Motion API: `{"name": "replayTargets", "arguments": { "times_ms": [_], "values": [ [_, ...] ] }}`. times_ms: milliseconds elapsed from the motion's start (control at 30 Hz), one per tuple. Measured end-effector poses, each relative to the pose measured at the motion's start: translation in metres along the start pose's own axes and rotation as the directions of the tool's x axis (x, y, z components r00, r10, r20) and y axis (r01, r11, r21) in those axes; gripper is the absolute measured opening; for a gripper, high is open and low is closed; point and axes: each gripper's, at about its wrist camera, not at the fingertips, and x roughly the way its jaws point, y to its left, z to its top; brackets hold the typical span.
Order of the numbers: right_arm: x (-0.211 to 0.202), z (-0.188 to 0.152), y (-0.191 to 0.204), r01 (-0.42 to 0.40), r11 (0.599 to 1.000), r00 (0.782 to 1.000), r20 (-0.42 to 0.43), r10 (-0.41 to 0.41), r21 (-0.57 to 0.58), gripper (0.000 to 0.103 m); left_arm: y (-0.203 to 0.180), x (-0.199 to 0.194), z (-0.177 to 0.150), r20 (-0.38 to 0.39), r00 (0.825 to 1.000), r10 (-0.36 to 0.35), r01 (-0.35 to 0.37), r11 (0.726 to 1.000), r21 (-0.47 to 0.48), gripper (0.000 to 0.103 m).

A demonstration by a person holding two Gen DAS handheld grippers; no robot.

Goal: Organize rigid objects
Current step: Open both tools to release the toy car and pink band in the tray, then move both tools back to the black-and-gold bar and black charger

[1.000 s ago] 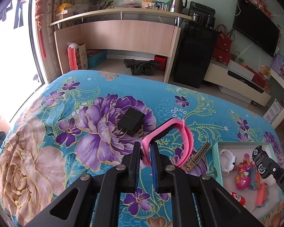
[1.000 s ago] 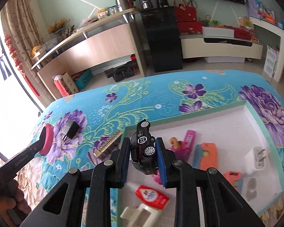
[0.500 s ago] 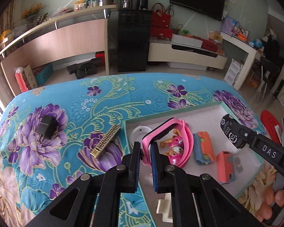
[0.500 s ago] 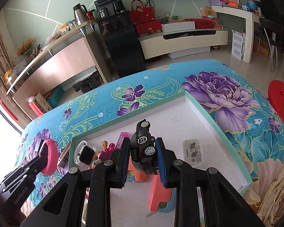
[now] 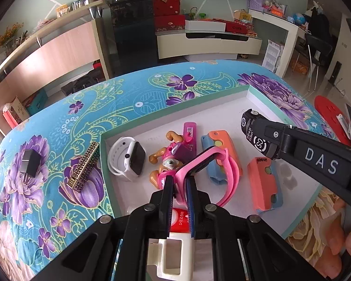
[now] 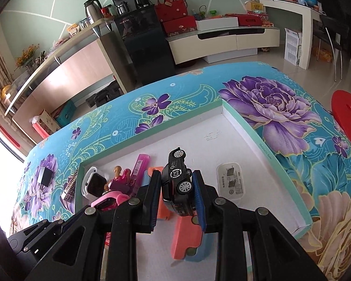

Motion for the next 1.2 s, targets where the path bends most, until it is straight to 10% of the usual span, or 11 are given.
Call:
{"name": "replayTargets", "arguments": {
  "times_ms": [400, 633, 833, 1200],
  "values": [
    [0.005, -0.002, 0.006, 0.017, 0.999, 1.0, -0.024, -0.018, -0.03, 0.028, -0.004, 0.006, -0.001, -0.04, 0.999, -0.006, 0.007, 1.0, 0.021, 0.015],
    [-0.002, 0.001, 0.007, 0.039, 0.998, 0.999, -0.012, -0.039, -0.045, 0.032, 0.003, -0.007, 0.002, -0.018, 1.0, -0.022, 0.021, 1.0, -0.005, 0.051],
    [-0.012, 0.004, 0.007, 0.033, 0.999, 0.999, 0.02, -0.032, -0.042, 0.038, 0.012, -0.018, 0.005, 0.01, 1.0, -0.021, 0.021, 1.0, -0.017, 0.052],
    [-0.016, 0.007, 0.019, -0.006, 0.999, 0.999, 0.044, 0.008, -0.048, 0.038, 0.089, -0.031, 0.002, 0.024, 0.989, 0.143, -0.135, 0.969, -0.205, 0.06]
  ]
}}
